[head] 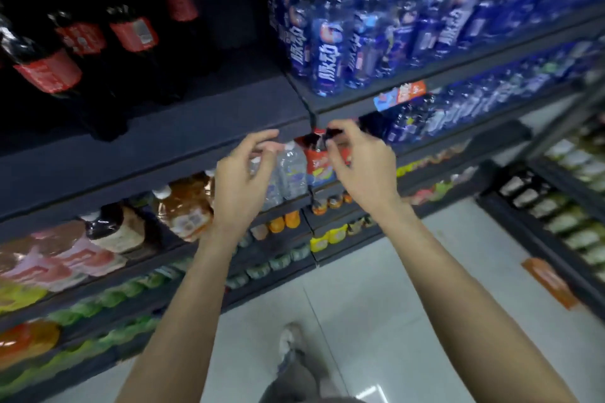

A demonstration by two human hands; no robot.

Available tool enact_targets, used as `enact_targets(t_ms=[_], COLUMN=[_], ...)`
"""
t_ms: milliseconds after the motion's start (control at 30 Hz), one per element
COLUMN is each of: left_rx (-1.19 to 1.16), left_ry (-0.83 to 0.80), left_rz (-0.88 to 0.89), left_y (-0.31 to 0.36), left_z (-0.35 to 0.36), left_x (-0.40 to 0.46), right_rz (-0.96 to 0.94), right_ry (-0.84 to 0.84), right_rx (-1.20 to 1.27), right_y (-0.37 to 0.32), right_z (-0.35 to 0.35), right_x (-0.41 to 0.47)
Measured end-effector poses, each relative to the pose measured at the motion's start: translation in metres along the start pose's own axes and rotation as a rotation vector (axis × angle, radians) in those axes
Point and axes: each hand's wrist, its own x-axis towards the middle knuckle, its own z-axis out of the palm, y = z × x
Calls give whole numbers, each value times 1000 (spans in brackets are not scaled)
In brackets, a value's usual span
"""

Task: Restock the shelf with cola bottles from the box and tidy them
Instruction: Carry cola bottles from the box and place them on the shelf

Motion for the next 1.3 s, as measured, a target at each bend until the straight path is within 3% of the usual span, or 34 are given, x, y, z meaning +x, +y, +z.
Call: enact_targets(t_ms=[100, 233, 333, 433, 600, 767, 1000, 1300], left_rx=[35, -21, 16, 143, 332, 472, 377, 191], left_ry=[-121, -399, -666, -912, -1193, -1457, -1580, -1529], left_rz=[181, 218, 238, 146, 3, 59, 145, 22], left_y=[26, 56, 77, 94, 106, 137, 247, 379], left_z=[50, 138, 208, 279, 404, 539, 719, 900], left_x=[-42, -104, -149, -192, -249, -292, -363, -434], right_rz=[80, 295, 456, 692, 1110, 1377, 1651, 1655], right_ry=[91, 217, 163, 97, -39, -66, 81, 334], right_rx=[-60, -70, -127, -155, -145, -134, -92, -85], right_y=[40, 91, 130, 168, 231, 302, 408, 588], right_z=[-51, -120, -168, -208, -264, -340, -475, -626], right_x=[-82, -192, -266, -339, -444, -520, -590, -644])
